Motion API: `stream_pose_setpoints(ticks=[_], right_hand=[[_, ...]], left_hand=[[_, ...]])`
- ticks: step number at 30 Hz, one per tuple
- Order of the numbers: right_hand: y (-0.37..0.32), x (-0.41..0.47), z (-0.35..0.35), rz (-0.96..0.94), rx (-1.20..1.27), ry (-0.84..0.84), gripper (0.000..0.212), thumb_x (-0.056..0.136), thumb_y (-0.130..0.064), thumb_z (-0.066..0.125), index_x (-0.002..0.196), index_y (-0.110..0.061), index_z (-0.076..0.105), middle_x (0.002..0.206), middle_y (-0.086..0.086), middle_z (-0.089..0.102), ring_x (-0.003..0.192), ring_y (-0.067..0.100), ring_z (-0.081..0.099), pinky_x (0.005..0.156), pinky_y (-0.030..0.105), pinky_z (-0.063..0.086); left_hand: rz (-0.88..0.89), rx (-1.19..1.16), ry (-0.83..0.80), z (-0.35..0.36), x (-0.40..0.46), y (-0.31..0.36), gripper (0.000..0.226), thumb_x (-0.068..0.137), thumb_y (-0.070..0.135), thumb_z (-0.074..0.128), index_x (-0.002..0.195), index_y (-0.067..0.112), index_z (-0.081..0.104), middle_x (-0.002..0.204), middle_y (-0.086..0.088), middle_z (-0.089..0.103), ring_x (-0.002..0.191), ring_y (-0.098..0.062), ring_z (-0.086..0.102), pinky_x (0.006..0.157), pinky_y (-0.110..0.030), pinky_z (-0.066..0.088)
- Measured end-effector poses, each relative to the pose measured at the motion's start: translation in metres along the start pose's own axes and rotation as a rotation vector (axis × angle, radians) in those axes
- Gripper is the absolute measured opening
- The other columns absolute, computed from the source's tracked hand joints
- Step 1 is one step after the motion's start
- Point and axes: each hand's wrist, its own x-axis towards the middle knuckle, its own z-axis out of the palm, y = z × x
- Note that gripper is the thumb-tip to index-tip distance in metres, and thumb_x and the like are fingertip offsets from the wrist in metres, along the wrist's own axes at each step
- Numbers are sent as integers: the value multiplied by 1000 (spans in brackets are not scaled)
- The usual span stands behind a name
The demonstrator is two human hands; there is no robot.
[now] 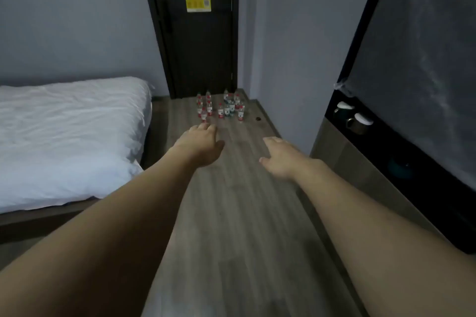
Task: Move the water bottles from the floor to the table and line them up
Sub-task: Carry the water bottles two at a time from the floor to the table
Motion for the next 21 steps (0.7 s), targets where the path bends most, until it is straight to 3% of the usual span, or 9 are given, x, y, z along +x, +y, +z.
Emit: stream_pose_setpoints(ticks=[5, 11, 16, 21], right_hand=[[11, 43, 17, 41, 26, -73, 57, 95, -32, 50, 144, -6, 35, 149, 12, 35, 137, 30, 33, 113, 37, 29], [4, 132, 15, 46, 4, -73, 59, 95, -30, 51, 145, -6, 32, 152, 12, 31, 139, 30, 30, 114, 39, 27], [-23, 225, -4, 44, 6, -58, 52, 92, -29, 52, 139, -7, 41, 146, 13, 39, 134, 30, 37, 111, 38, 32], [-34, 298, -18, 83, -12, -76, 59, 94, -28, 50, 146, -8, 33, 152, 12, 32, 139, 30, 30, 116, 36, 24]], left_hand=[[-27, 10, -77, 15, 37, -16, 62, 102, 44, 41, 152, 11, 30, 158, -13, 31, 144, -32, 31, 117, -46, 28], [-14, 20, -58, 10, 115, -59, 61, 102, 43, 41, 153, 11, 29, 158, -14, 30, 144, -33, 30, 117, -47, 28], [-24, -7, -40, -6, 194, -113, 62, 102, 43, 41, 153, 12, 28, 159, -13, 29, 144, -33, 30, 117, -47, 29], [-35, -40, -42, -18, 269, -156, 63, 102, 42, 42, 155, 15, 23, 160, -12, 27, 144, -32, 29, 115, -45, 29]])
